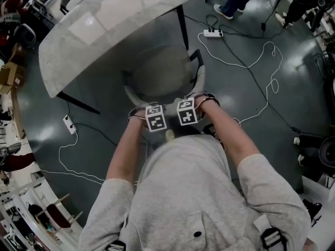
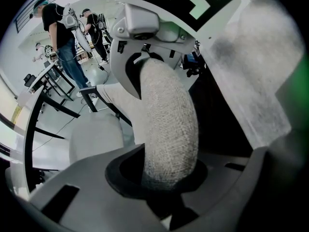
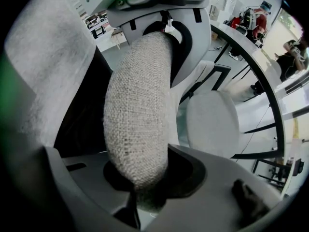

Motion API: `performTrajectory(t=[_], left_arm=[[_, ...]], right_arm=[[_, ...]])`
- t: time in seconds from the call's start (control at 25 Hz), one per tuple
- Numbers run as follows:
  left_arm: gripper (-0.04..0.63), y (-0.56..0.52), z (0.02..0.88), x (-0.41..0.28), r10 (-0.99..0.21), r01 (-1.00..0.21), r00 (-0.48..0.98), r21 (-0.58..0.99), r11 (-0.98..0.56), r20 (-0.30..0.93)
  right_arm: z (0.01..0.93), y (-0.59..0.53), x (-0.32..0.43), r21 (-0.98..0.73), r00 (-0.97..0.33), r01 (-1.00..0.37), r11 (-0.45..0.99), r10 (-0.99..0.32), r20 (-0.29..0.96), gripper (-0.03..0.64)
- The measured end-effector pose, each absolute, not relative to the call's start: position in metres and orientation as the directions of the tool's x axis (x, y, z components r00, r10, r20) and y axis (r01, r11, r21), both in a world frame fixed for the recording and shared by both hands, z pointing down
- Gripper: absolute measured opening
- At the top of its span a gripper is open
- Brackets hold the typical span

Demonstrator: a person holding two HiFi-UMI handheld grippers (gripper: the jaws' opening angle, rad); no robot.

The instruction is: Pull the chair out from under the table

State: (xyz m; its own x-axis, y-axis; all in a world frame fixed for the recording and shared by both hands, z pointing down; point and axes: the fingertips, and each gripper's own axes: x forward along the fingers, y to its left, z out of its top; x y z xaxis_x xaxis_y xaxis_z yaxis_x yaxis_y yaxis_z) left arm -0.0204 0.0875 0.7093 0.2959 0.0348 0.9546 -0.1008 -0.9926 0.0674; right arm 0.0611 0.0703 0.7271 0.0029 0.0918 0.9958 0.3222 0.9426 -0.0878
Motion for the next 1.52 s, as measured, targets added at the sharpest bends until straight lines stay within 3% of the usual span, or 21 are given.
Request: performTrajectory(t=[1.52], left_arm=[[0.100, 0.177, 0.713, 0.004, 0.054, -0.058, 0.292, 0.074, -0.996, 0.955]], right_arm=[[0.730, 0.163, 0.087, -0.091, 0.009, 0.281, 0.956, 0.092, 0.996, 0.107]])
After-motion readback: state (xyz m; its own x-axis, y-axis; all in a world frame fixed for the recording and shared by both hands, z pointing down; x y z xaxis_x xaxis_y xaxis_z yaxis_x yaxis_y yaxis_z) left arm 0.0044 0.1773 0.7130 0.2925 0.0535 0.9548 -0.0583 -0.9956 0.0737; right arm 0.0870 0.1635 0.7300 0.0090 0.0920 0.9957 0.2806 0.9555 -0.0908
